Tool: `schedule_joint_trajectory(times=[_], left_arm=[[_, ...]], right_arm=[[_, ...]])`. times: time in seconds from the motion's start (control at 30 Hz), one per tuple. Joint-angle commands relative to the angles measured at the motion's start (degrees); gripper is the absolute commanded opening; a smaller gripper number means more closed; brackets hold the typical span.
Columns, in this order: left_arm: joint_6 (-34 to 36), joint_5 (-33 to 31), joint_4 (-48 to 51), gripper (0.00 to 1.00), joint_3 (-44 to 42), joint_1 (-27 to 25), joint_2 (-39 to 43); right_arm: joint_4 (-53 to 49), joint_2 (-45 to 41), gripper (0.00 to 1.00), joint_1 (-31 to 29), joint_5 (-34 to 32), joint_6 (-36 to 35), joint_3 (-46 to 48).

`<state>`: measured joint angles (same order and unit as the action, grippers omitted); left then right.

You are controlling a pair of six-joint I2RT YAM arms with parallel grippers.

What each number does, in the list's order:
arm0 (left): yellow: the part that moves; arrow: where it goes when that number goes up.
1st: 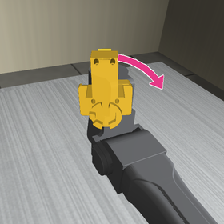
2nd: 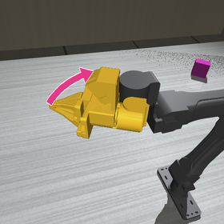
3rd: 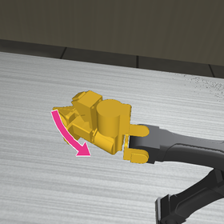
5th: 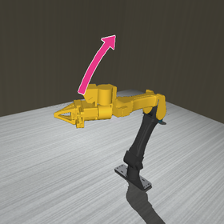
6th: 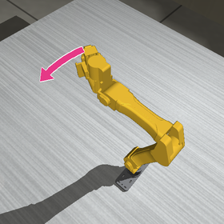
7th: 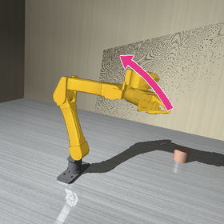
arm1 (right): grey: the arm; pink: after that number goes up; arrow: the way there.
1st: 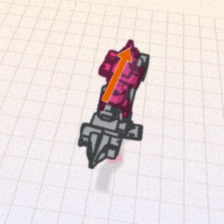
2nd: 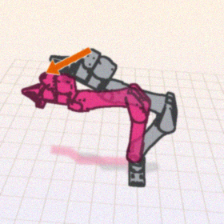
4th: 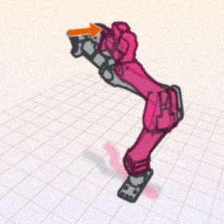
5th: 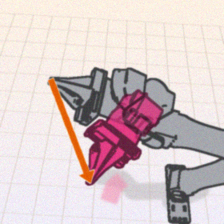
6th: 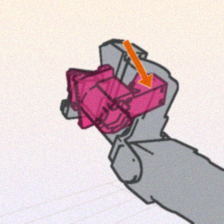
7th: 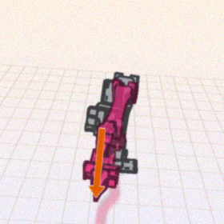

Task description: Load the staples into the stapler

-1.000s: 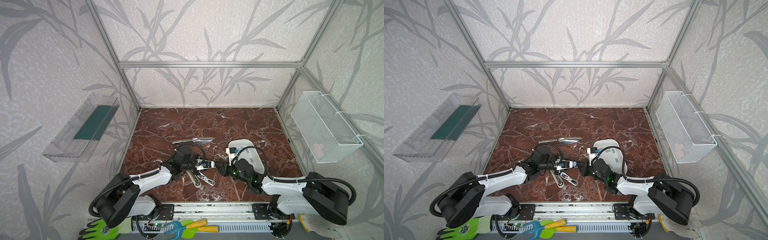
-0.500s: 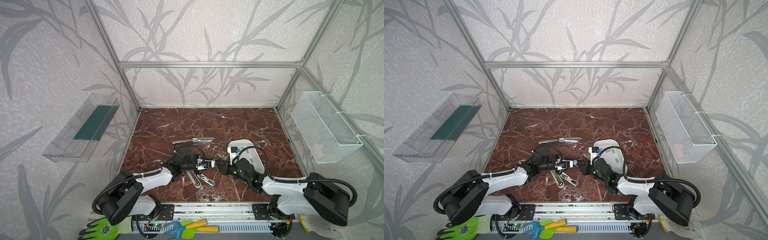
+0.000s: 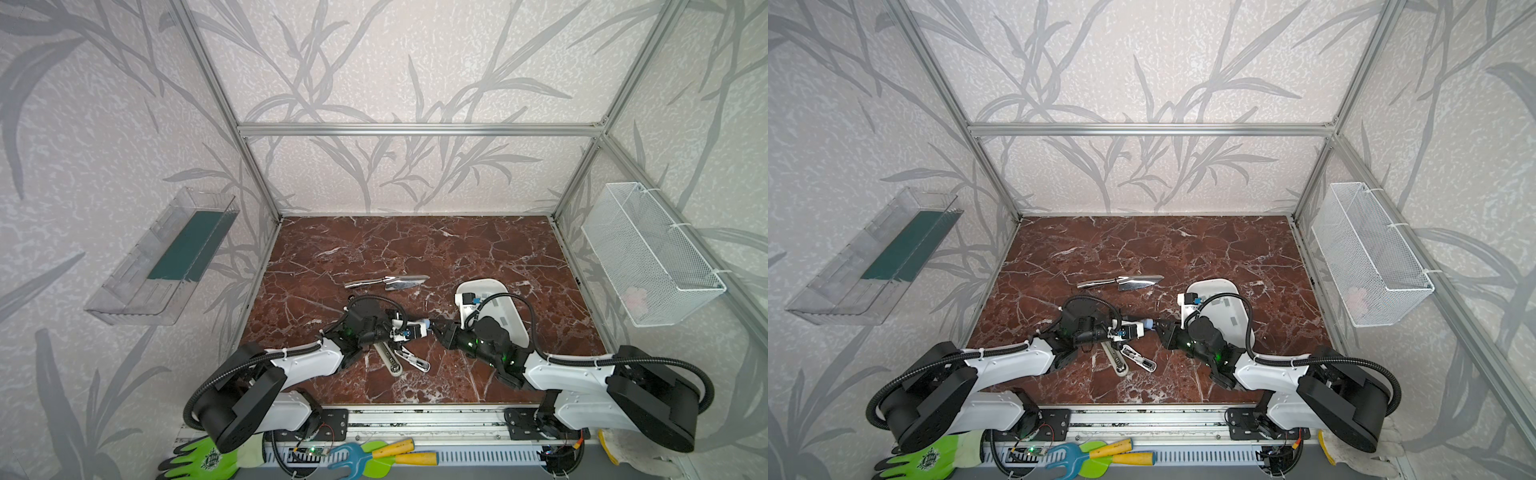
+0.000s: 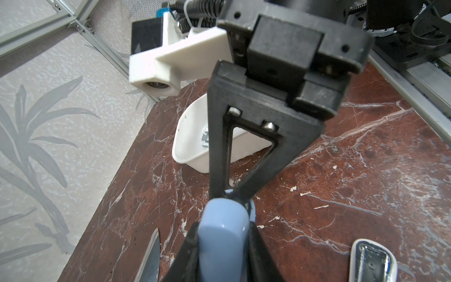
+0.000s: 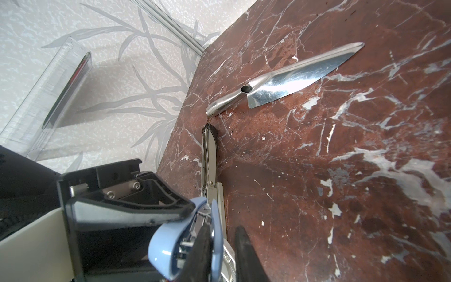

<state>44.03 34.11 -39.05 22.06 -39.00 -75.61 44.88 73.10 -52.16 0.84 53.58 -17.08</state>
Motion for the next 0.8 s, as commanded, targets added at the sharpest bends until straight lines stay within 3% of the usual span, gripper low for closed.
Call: schedule_joint_trajectory(times=[0.0, 0.13, 0.3, 0.57, 0.77], left_arm=[[0.7, -2.5, -4.4, 0.00, -0.1, -0.2, 1.0], [1.1, -2.7, -4.0, 0.00, -0.1, -0.2, 1.0], [0.9, -2.3, -4.6, 0.00, -0.4, -0.1, 1.1], [-1.6, -1.3, -5.1, 0.00, -1.6, 2.4, 2.9], [-3.2, 1.7, -4.9, 0.00, -2.5, 4.9, 4.3]], right_arm=[[5.2, -1.0, 0.21, -1.3, 7.1, 0.5, -0.1], [4.4, -2.4, 0.20, -1.3, 6.7, 0.2, 0.3], [3.9, -3.3, 0.00, -1.3, 5.7, -0.1, 0.8], [1.7, -5.8, 0.00, -0.7, 0.3, 0.3, 4.8], [-6.8, -13.2, 0.00, 0.0, -4.0, -0.2, 7.5]])
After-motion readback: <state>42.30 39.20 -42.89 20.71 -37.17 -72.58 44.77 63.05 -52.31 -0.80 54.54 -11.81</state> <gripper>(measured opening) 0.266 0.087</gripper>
